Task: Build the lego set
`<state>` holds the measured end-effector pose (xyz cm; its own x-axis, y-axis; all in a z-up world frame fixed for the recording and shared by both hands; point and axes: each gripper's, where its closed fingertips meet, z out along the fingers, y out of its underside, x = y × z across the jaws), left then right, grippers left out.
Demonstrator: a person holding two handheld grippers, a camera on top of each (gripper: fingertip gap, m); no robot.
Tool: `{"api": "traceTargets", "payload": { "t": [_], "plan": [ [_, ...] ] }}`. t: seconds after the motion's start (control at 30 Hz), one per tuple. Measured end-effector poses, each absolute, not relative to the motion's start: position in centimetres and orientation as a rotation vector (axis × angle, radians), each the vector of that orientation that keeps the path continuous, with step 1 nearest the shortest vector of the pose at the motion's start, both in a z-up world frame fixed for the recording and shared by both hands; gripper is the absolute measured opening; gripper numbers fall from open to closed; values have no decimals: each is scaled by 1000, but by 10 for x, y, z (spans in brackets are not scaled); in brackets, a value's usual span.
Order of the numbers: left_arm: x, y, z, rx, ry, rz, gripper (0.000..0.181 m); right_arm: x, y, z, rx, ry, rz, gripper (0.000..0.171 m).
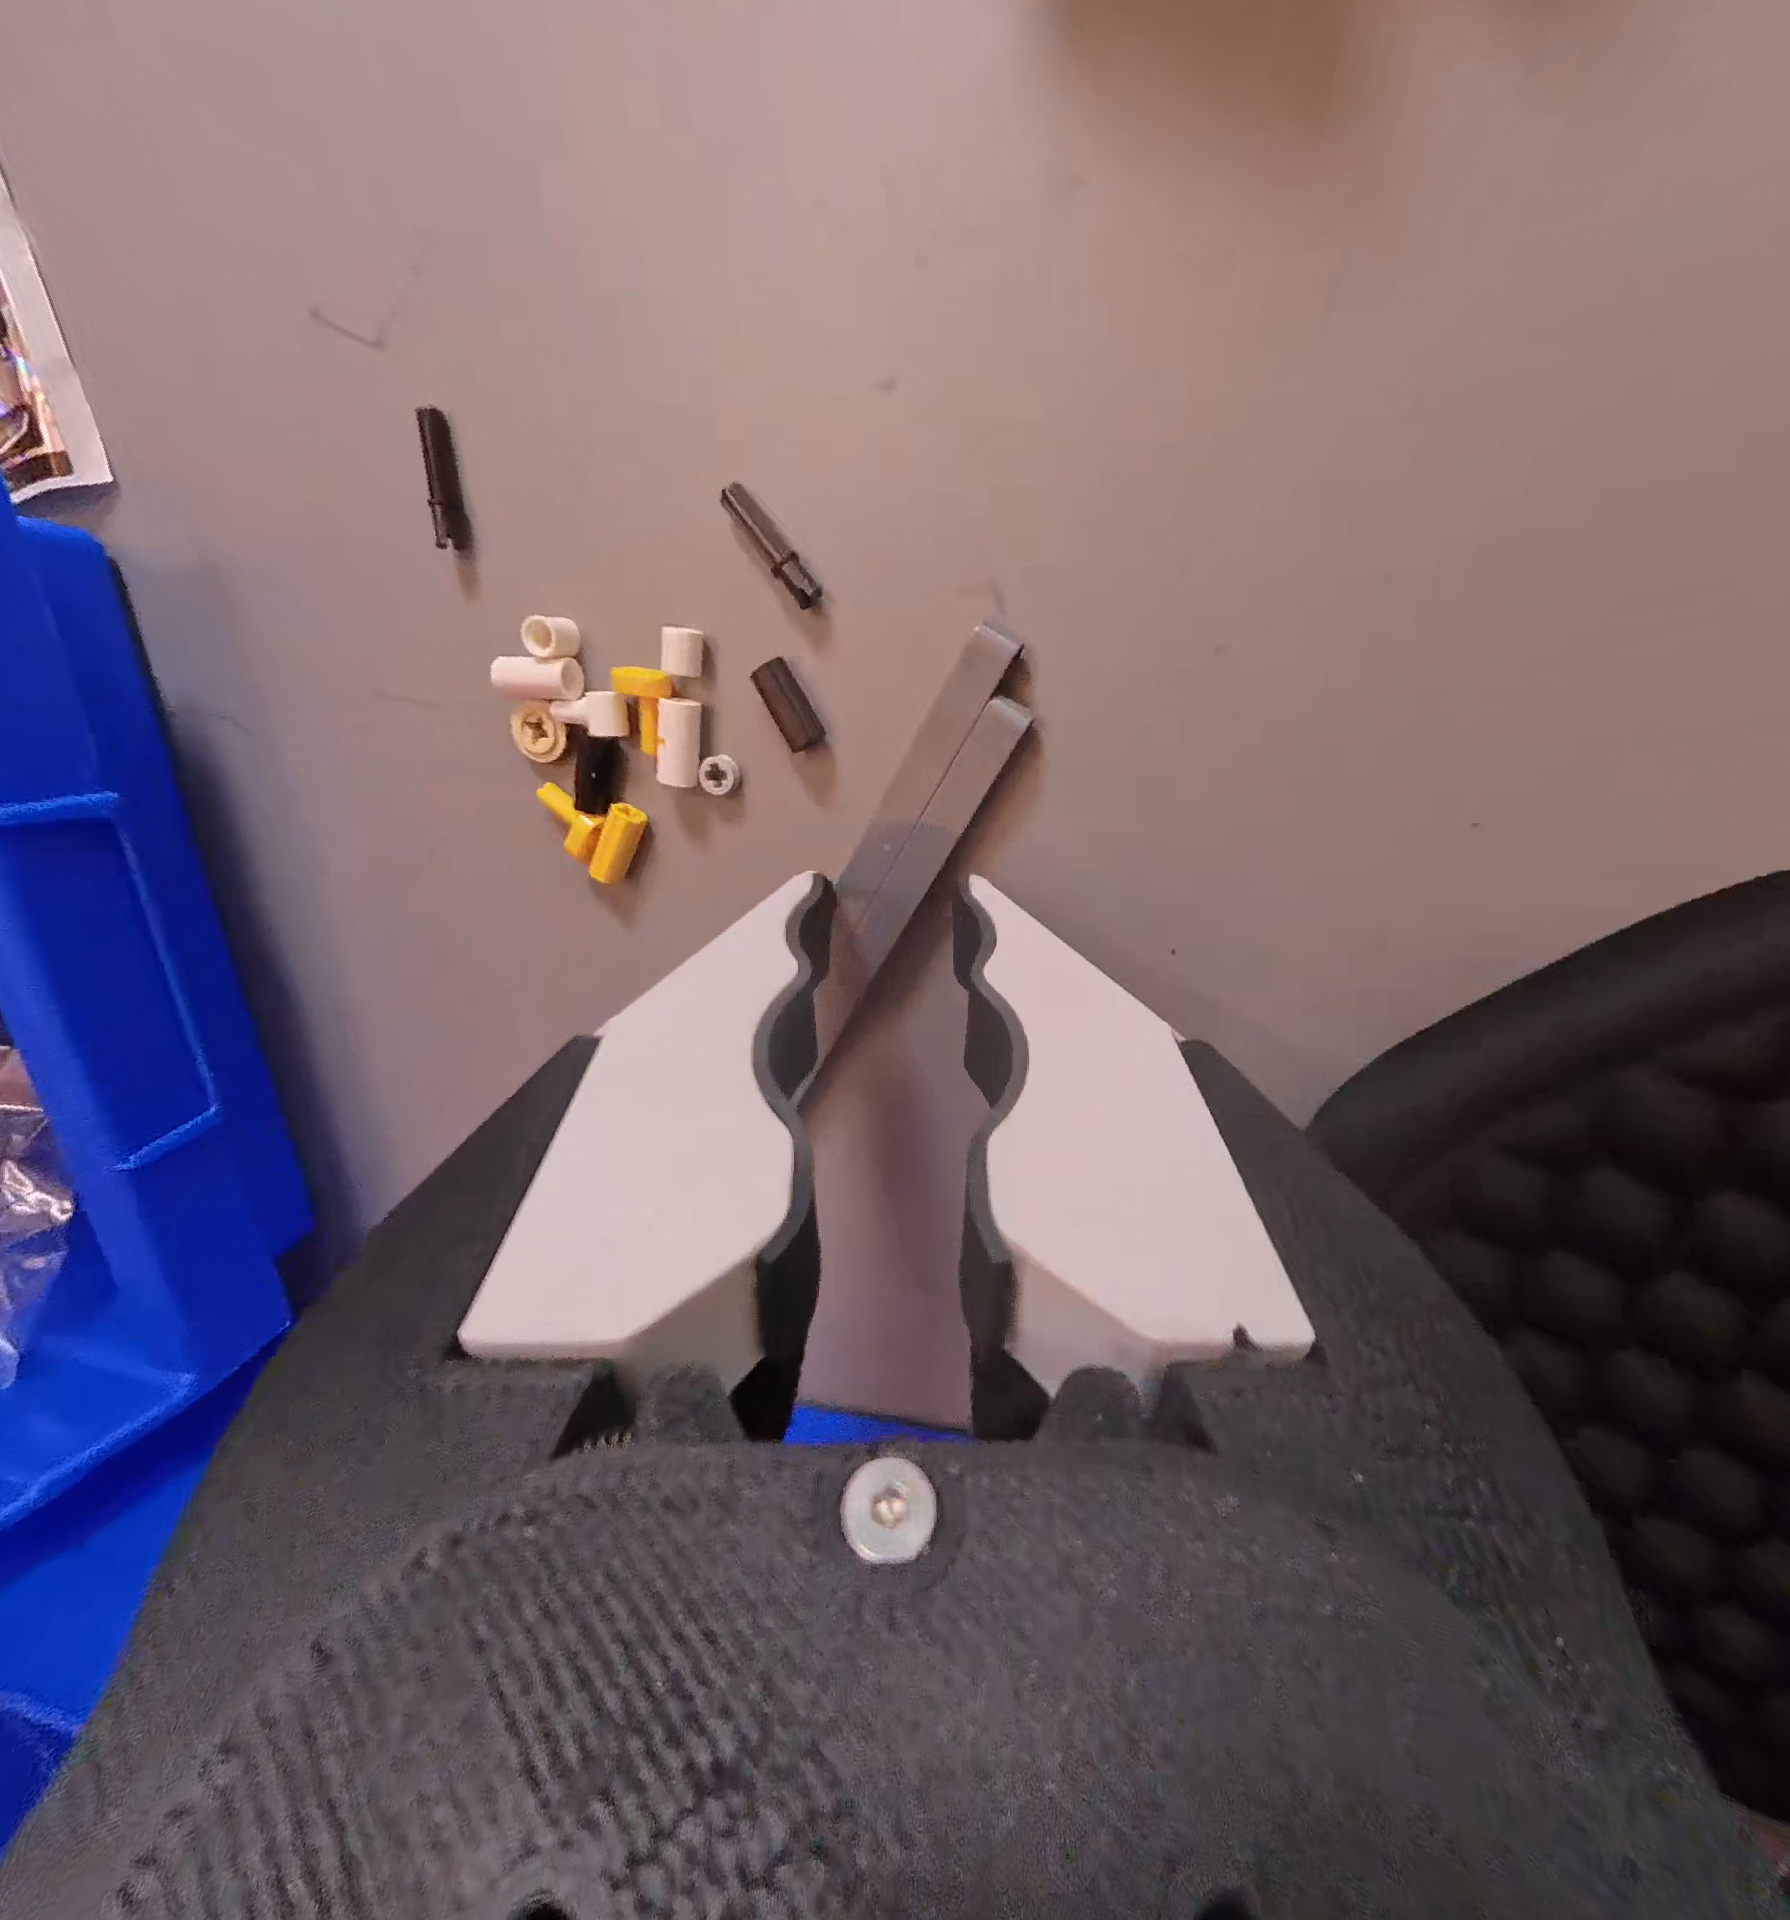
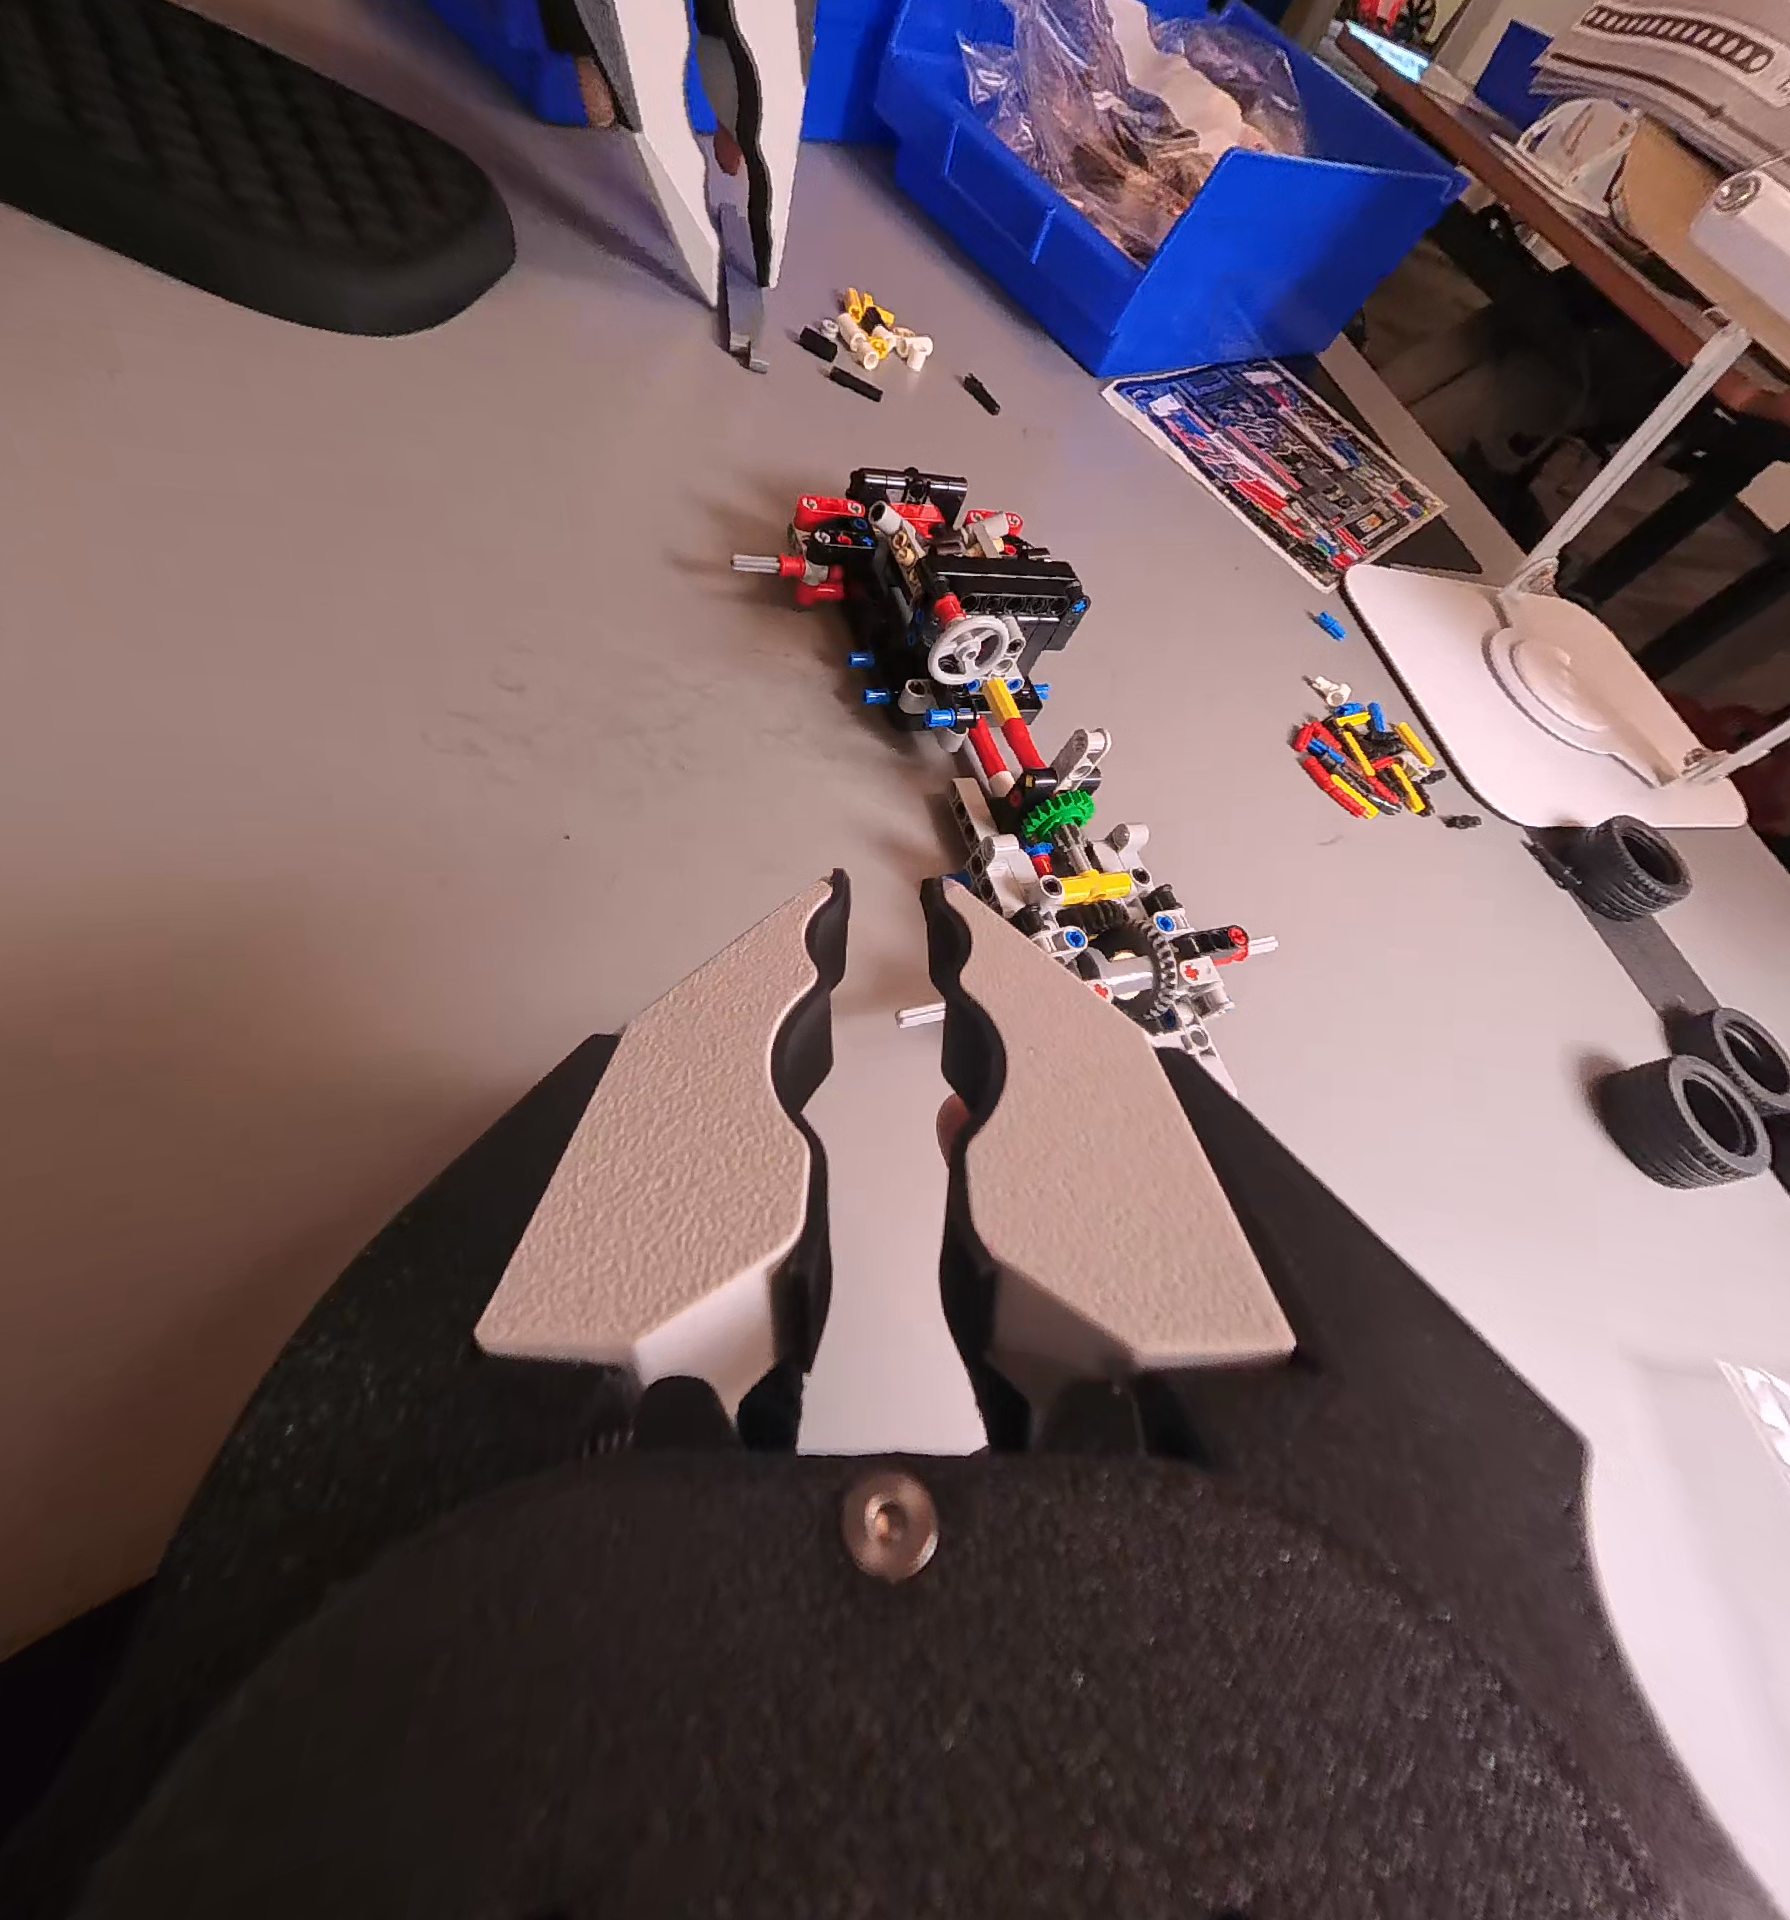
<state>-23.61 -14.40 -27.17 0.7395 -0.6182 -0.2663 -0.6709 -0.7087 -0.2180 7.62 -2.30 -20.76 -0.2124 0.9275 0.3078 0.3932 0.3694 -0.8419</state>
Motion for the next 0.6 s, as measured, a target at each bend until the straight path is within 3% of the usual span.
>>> {"api": "traceTargets", "payload": {
  "t": [0.23,0.43,0.6],
  "plan": [
    [-247,-118,-267,-2594,1038,334,8,74,-17,-207,-1190,-1742,803,10],
    [-248,-130,-261,-2605,1009,288,17,79,-12,-208,-1223,-1710,835,9],
    [-247,-133,-272,-2652,1028,248,14,71,-14,-203,-1220,-1687,884,9]
  ]
}}
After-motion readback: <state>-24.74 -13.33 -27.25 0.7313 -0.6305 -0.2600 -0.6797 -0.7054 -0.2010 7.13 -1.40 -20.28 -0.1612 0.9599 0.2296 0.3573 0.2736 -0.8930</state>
